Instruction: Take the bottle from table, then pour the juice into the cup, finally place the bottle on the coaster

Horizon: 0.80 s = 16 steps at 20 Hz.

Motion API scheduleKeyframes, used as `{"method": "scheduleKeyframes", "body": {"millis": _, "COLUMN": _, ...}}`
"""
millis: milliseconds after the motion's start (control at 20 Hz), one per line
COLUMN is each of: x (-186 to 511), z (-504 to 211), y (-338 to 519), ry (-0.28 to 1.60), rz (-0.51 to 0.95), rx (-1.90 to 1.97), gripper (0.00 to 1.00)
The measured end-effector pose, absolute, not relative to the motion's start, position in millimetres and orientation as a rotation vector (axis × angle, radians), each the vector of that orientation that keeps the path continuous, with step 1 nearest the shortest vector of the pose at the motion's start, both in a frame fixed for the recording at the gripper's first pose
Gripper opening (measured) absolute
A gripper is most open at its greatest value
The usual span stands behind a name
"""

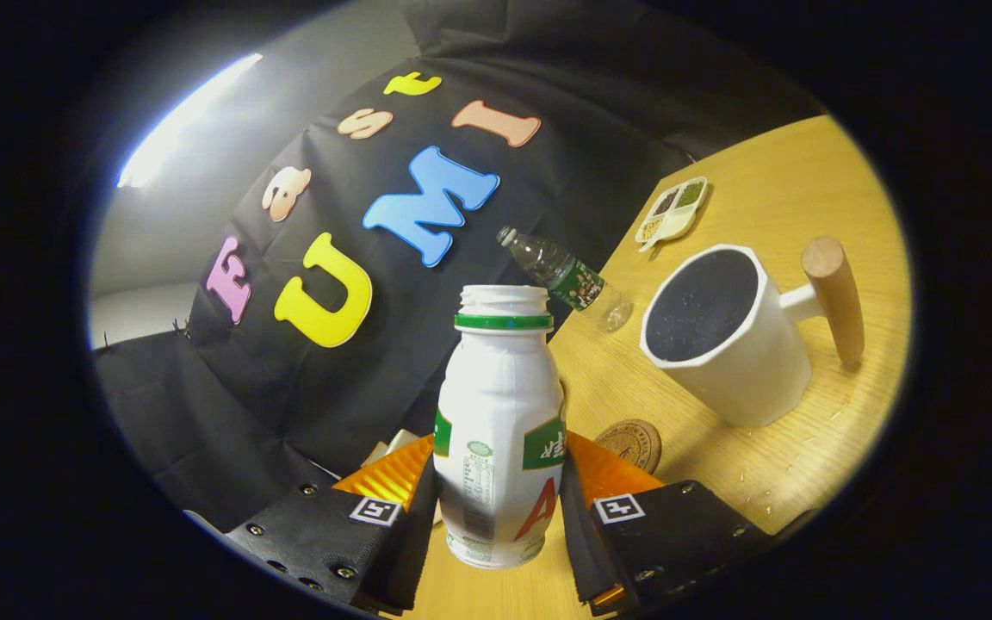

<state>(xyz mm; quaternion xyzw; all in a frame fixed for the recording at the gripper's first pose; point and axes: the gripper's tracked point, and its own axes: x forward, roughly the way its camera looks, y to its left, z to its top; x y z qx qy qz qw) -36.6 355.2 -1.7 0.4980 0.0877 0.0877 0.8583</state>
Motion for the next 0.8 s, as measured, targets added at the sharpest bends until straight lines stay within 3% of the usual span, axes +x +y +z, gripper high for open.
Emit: {"method": "scheduleKeyframes", "body": {"millis": 800, "x": -32.1, "z": 2.7, "y": 348.6, "ry": 0.147, "rz": 0.212, "rx": 1.339, "gripper": 0.66}}
